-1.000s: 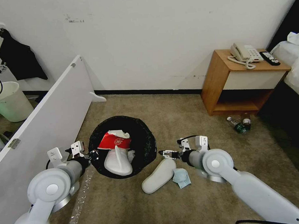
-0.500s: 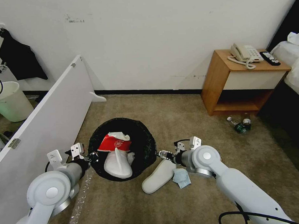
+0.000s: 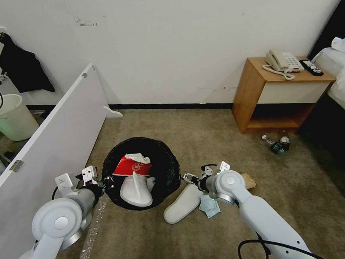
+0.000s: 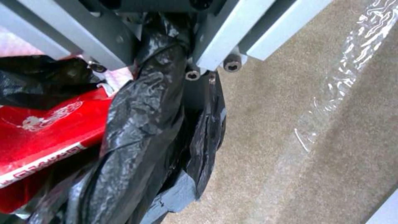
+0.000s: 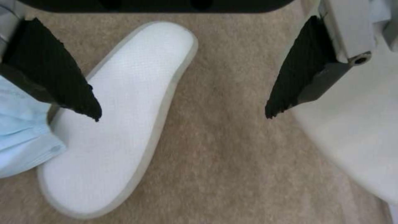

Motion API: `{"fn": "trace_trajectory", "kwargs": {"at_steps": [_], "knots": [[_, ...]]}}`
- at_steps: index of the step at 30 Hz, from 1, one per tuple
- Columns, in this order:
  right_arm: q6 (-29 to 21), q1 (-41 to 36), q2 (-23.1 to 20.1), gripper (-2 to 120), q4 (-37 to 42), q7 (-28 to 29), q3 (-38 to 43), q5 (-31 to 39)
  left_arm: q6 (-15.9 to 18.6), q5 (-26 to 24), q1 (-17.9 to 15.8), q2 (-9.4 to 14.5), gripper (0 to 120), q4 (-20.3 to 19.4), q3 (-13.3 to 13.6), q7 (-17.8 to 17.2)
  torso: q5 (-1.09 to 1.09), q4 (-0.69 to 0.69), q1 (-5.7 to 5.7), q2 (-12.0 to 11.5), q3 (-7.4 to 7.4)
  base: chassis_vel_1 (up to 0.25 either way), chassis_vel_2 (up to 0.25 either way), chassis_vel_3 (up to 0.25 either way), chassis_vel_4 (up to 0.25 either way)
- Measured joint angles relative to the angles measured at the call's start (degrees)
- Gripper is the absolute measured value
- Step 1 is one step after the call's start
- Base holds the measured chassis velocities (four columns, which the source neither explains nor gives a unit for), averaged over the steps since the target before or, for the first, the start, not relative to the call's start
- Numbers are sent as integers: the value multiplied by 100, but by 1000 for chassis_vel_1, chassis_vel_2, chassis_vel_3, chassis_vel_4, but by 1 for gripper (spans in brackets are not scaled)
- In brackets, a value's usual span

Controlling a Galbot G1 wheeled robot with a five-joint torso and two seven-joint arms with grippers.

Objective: Pick up the trash bin, then pick up the garbage from the floor and place it into the trash bin.

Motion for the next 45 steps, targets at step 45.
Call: {"fn": "trace_trajectory", "kwargs": {"at_steps": [45], "knots": [[481,390,1044,100,-1460,1081,-465,-765,-17,36,59,-11,0,66,-134,202,0,0,0,0,0,0,0,0,0]]}}
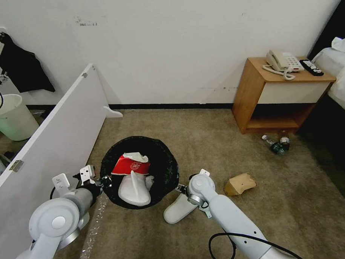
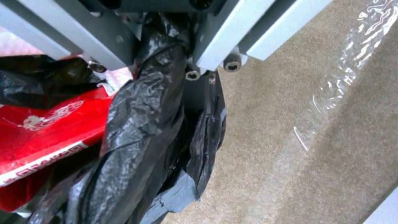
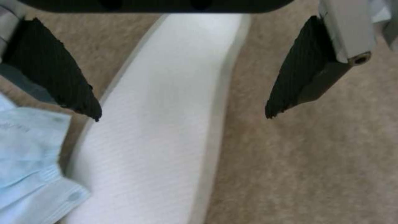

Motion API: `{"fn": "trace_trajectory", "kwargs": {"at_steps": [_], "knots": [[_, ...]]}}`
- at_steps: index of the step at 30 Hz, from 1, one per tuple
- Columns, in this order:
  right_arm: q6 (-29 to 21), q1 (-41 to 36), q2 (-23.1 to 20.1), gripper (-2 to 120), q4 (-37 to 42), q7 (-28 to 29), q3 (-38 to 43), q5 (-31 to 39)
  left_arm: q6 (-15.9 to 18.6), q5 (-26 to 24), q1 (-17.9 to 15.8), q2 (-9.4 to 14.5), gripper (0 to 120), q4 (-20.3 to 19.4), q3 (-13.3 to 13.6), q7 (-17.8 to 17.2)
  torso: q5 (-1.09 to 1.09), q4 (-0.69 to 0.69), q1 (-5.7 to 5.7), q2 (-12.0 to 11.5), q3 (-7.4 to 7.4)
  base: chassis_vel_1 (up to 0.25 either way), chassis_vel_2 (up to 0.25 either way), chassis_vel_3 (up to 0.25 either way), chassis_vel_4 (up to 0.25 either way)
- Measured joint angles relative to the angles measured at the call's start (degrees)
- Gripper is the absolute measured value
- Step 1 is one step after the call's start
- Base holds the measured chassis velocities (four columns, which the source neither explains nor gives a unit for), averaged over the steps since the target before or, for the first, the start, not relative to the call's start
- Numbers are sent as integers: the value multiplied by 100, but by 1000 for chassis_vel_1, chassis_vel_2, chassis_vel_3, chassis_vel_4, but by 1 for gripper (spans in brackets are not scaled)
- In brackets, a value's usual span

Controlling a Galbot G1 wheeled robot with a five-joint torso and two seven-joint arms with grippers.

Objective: Pick up the trash bin, then pick up the garbage from the floor and place it into the trash bin.

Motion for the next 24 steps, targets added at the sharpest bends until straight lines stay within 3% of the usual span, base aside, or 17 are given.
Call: {"fn": "trace_trajectory", "kwargs": {"at_steps": [24], "knots": [[-15,-36,113,100,-626,-355,76,-636,-7,101,-1,-90,0,97,37,39,0,0,0,0,0,0,0,0,0]]}}
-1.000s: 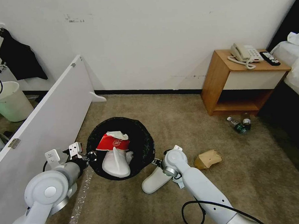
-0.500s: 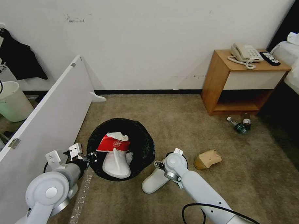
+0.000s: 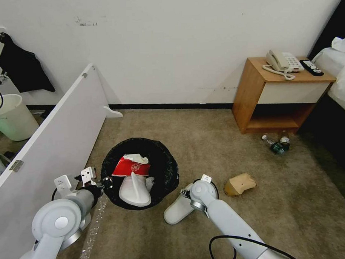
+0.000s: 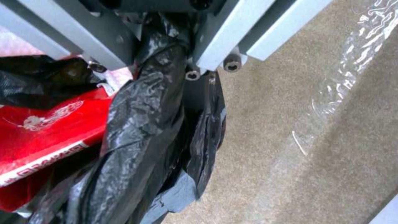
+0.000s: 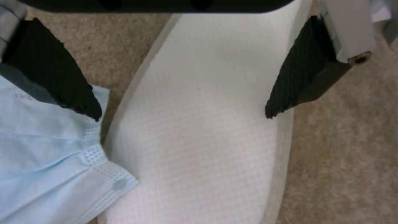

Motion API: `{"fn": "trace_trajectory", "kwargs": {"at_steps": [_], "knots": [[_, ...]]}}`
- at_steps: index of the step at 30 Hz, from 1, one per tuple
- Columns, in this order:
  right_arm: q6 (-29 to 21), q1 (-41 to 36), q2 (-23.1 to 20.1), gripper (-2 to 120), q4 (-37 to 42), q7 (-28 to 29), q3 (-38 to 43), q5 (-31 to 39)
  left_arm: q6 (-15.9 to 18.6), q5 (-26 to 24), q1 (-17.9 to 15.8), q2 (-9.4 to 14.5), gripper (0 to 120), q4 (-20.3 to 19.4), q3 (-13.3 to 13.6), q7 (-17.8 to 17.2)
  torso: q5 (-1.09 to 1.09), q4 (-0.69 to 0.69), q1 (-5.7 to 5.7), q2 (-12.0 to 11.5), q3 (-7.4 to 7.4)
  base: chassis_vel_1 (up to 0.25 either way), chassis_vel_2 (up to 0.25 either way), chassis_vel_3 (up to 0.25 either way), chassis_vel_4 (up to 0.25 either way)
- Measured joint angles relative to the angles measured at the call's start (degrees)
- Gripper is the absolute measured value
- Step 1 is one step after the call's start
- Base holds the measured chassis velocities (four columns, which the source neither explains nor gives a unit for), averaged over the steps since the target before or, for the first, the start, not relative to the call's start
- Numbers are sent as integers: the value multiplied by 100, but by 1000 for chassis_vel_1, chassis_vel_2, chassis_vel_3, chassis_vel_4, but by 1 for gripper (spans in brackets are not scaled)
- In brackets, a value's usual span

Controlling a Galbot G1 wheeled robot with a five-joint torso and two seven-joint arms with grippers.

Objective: Pick up the trash bin, then pick up the garbage from the floor and place it into the trash bin.

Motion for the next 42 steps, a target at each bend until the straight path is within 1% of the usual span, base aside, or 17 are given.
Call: {"fn": "trace_trajectory", "kwargs": {"at_steps": [5,12,29,34,42], "knots": [[-2,-39,-24,100,-32,-45,12,-90,-3,38,-13,-28,0,41,20,21,0,0,0,0,0,0,0,0,0],[-30,-73,-173,100,185,-71,-165,-131,-8,43,-57,-27,0,98,29,47,0,-1,0,0,0,0,0,0,0],[-31,-24,-77,100,423,49,-534,12,-12,57,-77,3,0,207,-8,131,-1,0,0,0,0,0,0,0,0],[-32,-24,-37,100,301,3,-526,-39,-14,71,-81,-5,0,233,-10,150,-1,0,0,0,0,0,0,0,0],[-80,120,161,100,-165,-151,-574,-213,-20,121,-111,-37,0,310,19,200,-1,0,0,0,0,0,0,0,0]]}}
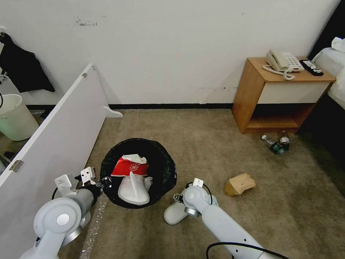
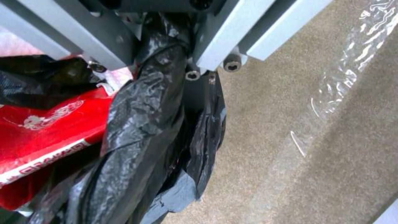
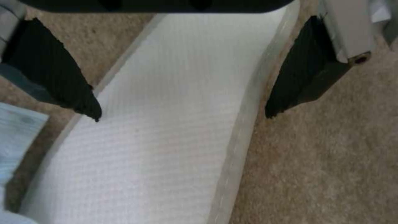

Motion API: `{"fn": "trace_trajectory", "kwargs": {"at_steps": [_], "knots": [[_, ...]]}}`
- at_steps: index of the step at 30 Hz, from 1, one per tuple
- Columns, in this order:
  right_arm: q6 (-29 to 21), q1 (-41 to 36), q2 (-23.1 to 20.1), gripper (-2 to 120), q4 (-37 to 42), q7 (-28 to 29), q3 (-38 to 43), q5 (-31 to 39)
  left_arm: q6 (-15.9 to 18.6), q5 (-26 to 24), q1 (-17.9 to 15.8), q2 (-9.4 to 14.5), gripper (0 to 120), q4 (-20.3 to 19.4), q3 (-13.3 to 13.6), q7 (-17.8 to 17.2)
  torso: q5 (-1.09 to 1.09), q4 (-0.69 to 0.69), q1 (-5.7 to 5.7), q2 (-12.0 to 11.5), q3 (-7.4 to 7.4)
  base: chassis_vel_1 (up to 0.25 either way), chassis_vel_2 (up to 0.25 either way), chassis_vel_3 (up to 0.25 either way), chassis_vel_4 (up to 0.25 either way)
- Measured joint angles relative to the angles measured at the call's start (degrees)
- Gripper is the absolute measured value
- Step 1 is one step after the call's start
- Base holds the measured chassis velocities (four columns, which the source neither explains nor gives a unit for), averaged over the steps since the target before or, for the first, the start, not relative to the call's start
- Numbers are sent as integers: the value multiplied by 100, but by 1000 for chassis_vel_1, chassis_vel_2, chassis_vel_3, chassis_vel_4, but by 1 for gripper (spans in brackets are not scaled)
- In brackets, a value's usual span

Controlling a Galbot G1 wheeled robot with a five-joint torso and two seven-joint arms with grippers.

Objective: Pick up the trash bin, then pick up the garbage from the floor and place it into the trash bin.

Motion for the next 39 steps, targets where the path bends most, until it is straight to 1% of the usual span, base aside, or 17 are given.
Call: {"fn": "trace_trajectory", "kwargs": {"at_steps": [5,15,26,39], "knots": [[-8,171,177,100,-364,-24,-42,-112,-5,22,-22,-30,0,37,20,19,0,-1,0,0,0,0,0,0,0],[-2,367,365,100,-655,20,-155,-145,-11,94,-5,-92,0,68,18,54,0,0,0,0,0,0,0,0,0],[5,356,289,100,-677,190,-138,-134,-22,174,39,-165,0,35,19,61,1,0,0,0,0,0,0,0,0],[-7,322,178,100,-628,350,-96,-126,-54,200,0,-176,0,51,36,70,1,-1,0,0,0,0,0,0,0]]}}
